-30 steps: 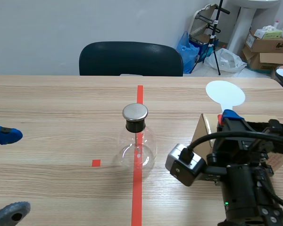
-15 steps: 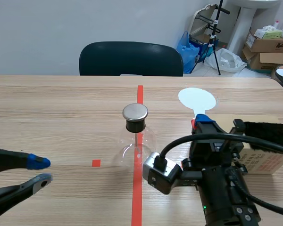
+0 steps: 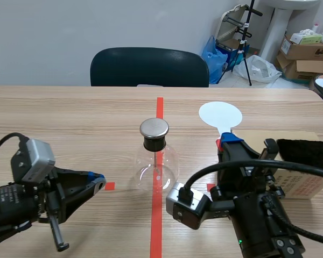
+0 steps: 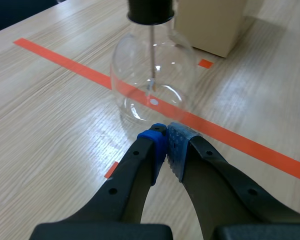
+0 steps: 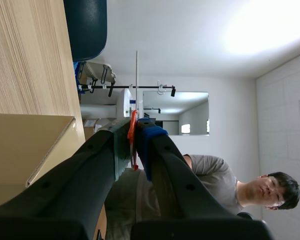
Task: Do the electroscope experiment
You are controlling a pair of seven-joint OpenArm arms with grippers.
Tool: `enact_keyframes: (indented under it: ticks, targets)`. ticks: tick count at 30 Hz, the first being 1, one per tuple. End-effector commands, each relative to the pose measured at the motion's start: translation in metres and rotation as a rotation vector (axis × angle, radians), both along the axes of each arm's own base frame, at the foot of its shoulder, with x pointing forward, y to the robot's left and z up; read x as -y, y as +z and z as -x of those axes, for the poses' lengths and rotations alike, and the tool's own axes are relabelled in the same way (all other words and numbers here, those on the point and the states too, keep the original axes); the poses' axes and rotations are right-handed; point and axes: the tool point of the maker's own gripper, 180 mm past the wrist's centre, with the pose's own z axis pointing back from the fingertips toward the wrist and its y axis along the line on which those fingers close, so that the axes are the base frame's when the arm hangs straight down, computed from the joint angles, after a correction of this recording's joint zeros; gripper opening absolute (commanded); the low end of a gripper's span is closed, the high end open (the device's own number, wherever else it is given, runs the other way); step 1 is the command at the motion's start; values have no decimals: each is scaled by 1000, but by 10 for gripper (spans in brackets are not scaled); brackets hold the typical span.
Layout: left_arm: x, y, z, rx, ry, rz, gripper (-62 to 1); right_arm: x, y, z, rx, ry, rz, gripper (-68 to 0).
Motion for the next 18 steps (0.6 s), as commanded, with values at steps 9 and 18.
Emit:
enact_keyframes:
  ticks: [9, 18]
  targets:
    - [10, -4, -29, 39, 37, 30, -577, -9, 11, -4, 42, 62, 4, -667]
    - [14, -3, -29, 41, 32, 39, -577, -14, 17, -8, 60, 58, -12, -667]
